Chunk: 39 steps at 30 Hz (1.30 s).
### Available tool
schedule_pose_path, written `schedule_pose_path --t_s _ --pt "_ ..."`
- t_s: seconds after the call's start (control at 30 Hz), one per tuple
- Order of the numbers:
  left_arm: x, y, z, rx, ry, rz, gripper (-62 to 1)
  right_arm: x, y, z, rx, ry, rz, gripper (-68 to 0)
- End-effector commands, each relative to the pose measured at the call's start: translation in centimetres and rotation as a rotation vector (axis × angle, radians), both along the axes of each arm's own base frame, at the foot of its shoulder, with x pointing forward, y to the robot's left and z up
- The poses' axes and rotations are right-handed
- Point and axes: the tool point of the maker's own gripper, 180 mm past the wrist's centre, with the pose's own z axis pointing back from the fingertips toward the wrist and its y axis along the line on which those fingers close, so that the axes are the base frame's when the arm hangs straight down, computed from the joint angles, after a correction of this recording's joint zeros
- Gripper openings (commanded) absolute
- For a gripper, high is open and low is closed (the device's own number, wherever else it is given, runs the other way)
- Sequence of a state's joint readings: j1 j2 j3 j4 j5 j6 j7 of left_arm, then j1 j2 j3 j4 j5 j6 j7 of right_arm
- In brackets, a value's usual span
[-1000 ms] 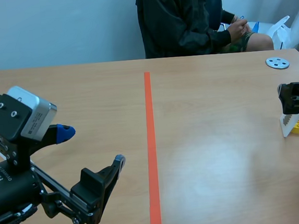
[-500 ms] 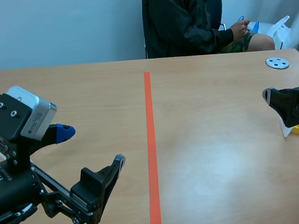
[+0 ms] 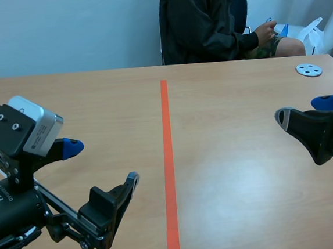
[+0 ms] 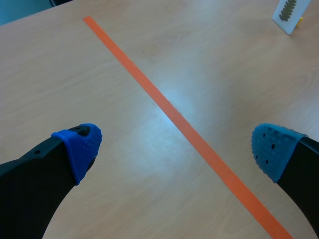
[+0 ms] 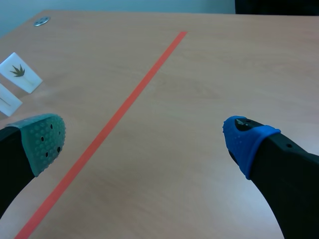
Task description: Sort the leaf by its shape. The table is split by an orange tape line. A compound leaf with several leaflets goes to the left side, a simple leaf with one blade goes to the right side. Return to the home posture when a red brick is placed on the table.
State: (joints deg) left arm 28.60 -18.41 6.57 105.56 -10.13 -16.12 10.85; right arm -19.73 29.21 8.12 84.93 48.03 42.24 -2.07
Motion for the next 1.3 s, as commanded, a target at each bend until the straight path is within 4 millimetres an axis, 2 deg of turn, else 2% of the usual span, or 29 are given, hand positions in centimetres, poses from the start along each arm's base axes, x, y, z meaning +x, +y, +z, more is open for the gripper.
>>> schedule_pose_path --t_s 0.0,0.23,0.5,0.83,0.97,1.27 --pt "0.1 0.0 0.6 -0.023 -0.017 0.006 1.4 0.5 -0.4 1.1 0.023 -0.030 -0.004 0.4" --pt "0.1 0.0 0.6 -0.023 -0.017 0.006 1.4 -0.1 0.8 0.2 0.009 0.051 0.038 0.4" --pt "0.1 0.0 0.6 -0.023 -0.016 0.006 1.4 -2.0 4.3 1.2 -0.135 0.007 0.149 0.4" --pt "0.1 0.0 0.6 -0.023 -0.017 0.006 1.4 -3.4 5.3 1.6 -0.256 -0.003 0.116 0.4" --pt "0.1 0.0 0.6 -0.023 -0.016 0.006 1.4 -4.1 5.9 0.9 -0.282 0.017 0.110 0.4" --pt "0.1 0.0 0.6 -0.021 -0.013 0.007 1.4 -3.9 6.7 -0.2 -0.315 0.018 0.064 0.4"
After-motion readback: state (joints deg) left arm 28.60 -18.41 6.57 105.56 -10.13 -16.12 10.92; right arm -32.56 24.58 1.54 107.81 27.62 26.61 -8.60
